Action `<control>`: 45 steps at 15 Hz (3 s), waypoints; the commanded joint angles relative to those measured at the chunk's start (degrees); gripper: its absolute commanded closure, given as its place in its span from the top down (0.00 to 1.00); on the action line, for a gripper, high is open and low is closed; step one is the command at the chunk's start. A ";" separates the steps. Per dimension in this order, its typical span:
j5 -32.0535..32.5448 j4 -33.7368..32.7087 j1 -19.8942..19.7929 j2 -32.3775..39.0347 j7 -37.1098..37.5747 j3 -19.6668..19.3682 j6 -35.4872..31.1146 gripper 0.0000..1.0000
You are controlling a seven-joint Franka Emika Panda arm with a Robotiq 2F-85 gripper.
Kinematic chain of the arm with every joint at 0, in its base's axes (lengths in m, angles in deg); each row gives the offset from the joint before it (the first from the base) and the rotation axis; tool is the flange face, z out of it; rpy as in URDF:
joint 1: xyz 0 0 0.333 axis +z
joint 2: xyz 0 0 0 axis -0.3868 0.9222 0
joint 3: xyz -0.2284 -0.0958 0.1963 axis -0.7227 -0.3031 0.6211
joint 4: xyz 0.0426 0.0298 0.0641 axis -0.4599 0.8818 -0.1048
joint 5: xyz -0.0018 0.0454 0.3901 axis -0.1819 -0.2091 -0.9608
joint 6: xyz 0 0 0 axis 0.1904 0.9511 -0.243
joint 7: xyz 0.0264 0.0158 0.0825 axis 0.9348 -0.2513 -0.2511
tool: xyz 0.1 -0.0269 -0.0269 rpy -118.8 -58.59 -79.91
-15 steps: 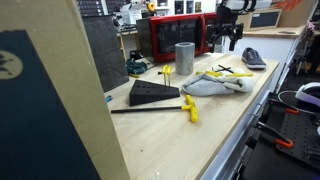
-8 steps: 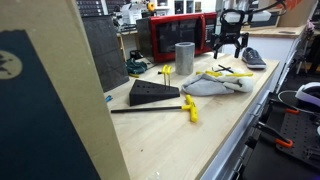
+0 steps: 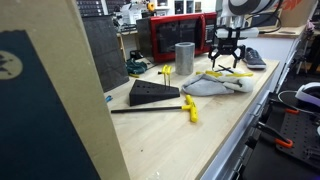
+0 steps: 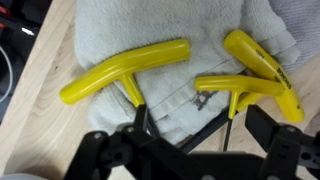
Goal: Put the thing into the cylinder then on the stand
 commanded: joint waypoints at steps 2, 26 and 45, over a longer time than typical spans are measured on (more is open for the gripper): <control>1.20 -0.65 0.37 2.39 4.64 -1.64 -3.12 0.95; -3.22 -6.89 5.96 8.23 4.21 -2.11 -4.27 0.28; -26.62 -10.18 5.41 -1.41 -14.22 -3.39 8.29 0.02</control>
